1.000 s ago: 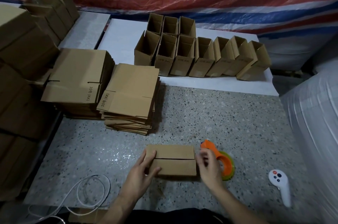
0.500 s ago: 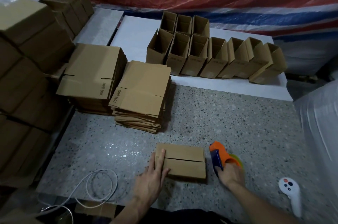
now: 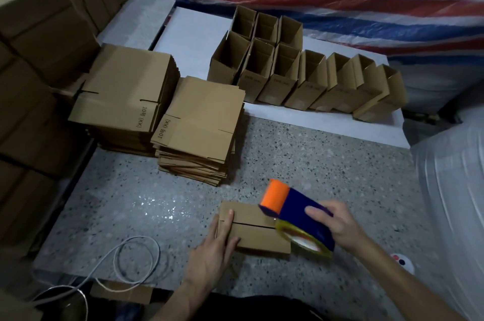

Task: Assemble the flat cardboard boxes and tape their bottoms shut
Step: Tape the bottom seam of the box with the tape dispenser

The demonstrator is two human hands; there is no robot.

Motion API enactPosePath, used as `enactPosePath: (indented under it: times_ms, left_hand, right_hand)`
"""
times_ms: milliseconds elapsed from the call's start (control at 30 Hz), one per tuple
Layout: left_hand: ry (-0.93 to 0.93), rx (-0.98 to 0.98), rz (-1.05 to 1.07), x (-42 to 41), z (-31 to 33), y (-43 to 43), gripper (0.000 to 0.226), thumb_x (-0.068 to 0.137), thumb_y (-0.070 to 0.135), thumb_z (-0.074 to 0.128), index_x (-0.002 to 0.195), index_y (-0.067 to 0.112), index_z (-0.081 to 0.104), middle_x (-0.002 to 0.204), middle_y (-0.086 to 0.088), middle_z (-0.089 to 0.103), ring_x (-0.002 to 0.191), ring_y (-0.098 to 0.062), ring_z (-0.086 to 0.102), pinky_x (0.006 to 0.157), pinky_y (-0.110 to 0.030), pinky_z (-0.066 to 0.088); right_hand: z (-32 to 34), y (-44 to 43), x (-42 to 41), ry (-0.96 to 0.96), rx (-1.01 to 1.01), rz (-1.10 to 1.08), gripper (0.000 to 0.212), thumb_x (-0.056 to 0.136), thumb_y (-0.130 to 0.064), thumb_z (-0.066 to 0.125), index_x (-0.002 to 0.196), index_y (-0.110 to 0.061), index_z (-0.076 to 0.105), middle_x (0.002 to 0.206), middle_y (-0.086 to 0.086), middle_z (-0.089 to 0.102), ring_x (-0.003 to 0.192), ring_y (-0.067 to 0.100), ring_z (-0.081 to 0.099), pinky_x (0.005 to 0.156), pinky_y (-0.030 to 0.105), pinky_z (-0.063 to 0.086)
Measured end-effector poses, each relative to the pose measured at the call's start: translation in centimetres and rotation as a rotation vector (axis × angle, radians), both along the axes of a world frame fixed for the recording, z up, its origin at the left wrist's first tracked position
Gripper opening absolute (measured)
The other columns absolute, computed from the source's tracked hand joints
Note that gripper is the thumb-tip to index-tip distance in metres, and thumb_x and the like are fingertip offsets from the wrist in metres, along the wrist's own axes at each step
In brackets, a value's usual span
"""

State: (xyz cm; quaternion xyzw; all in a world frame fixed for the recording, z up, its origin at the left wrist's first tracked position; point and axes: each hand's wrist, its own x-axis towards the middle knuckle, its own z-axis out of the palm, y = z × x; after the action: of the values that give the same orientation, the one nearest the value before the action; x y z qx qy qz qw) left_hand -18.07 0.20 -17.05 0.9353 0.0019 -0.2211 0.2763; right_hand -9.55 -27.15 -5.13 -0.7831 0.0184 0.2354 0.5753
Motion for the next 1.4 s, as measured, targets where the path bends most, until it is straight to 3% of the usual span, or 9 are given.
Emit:
enactPosePath:
  times_ms: [167,333,433,533,667,800,933,1233,1400]
  left_hand:
    - [-0.031,-0.176,0.125,0.4,0.4,0.8,0.053,0.096,0.063,0.041,0.146,0.049,0.038,0.161,0.017,0.027,0.111,-0.01,0.065,0.088,-0.032,0.052]
    - [0.103,-0.808,0.563,2.1,1.2,1.8,0.019,0.091,0.008,0.064,0.101,0.011,0.079,0.146,-0.003,0.05,0.134,-0.005,0.046,0.093,-0.001,0.036]
    - [0.217,-1.051,0.691,2.7,2.0,1.8,0.045,0.072,0.02,0.059,0.108,-0.001,0.076,0.144,0.0,0.054,0.116,0.014,0.056,0.086,-0.005,0.044]
    - [0.299,-1.194,0.799,2.6,1.9,2.1,0.046,0.074,0.024,0.064,0.114,0.003,0.072,0.146,-0.011,0.054,0.122,-0.001,0.059,0.096,-0.022,0.046]
    - [0.344,-1.175,0.668,2.5,1.2,2.7,0.025,0.087,0.004,0.06,0.105,-0.005,0.075,0.146,-0.001,0.055,0.123,0.012,0.052,0.104,-0.021,0.045]
    - [0.402,-1.247,0.743,2.7,1.5,2.8,0.049,0.082,0.025,0.066,0.129,0.012,0.066,0.141,0.003,0.06,0.118,-0.003,0.062,0.093,-0.018,0.047]
    - [0.347,-1.194,0.635,2.5,0.6,3.0,0.028,0.088,0.016,0.066,0.107,-0.001,0.076,0.15,0.015,0.047,0.136,0.006,0.042,0.111,-0.027,0.036]
    - [0.267,-1.039,0.736,3.4,0.2,2.5,0.027,0.089,-0.003,0.064,0.066,0.006,0.075,0.136,0.016,0.06,0.126,0.001,0.053,0.096,-0.017,0.042]
    - [0.257,-0.956,0.808,2.9,0.3,2.3,0.02,0.093,0.003,0.066,0.073,0.002,0.069,0.131,0.0,0.067,0.12,-0.017,0.063,0.107,-0.039,0.047]
  right_hand:
    - [-1.1,4.9,1.8,0.033,-0.233,0.361,0.048,0.074,-0.062,0.072,0.059,-0.017,0.069,0.053,0.001,0.062,0.05,0.012,0.055,0.052,0.028,0.036]
    - [-2.0,6.3,2.7,0.068,-0.371,0.406,0.043,0.08,-0.051,0.078,0.064,-0.012,0.072,0.053,-0.006,0.066,0.047,0.004,0.058,0.05,0.021,0.039]
    - [-1.9,6.5,2.7,0.064,-0.414,0.416,0.04,0.08,-0.05,0.079,0.057,-0.019,0.068,0.052,-0.007,0.066,0.046,0.002,0.058,0.049,0.019,0.039]
    - [-1.8,6.8,2.5,0.052,-0.446,0.422,0.04,0.08,-0.05,0.079,0.059,-0.017,0.07,0.053,-0.006,0.066,0.045,0.002,0.058,0.048,0.018,0.039]
    - [-1.6,6.9,2.6,0.062,-0.456,0.415,0.039,0.081,-0.051,0.078,0.06,-0.018,0.071,0.056,-0.005,0.069,0.047,0.004,0.061,0.05,0.021,0.042]
    - [-1.5,7.1,2.8,0.092,-0.44,0.398,0.038,0.08,-0.052,0.078,0.059,-0.021,0.071,0.057,-0.005,0.069,0.048,0.004,0.062,0.05,0.021,0.043]
    - [-1.5,7.3,2.9,0.118,-0.438,0.4,0.034,0.079,-0.053,0.079,0.061,-0.025,0.073,0.062,-0.004,0.073,0.054,0.007,0.067,0.053,0.022,0.047]
    - [-1.5,8.0,3.1,0.089,-0.514,0.413,0.042,0.077,-0.058,0.077,0.058,-0.021,0.071,0.053,-0.002,0.066,0.047,0.006,0.058,0.05,0.024,0.038]
    - [-0.6,8.4,3.6,0.103,-0.618,0.522,0.058,0.069,-0.078,0.063,0.067,-0.021,0.073,0.06,-0.007,0.07,0.052,0.003,0.064,0.051,0.021,0.043]
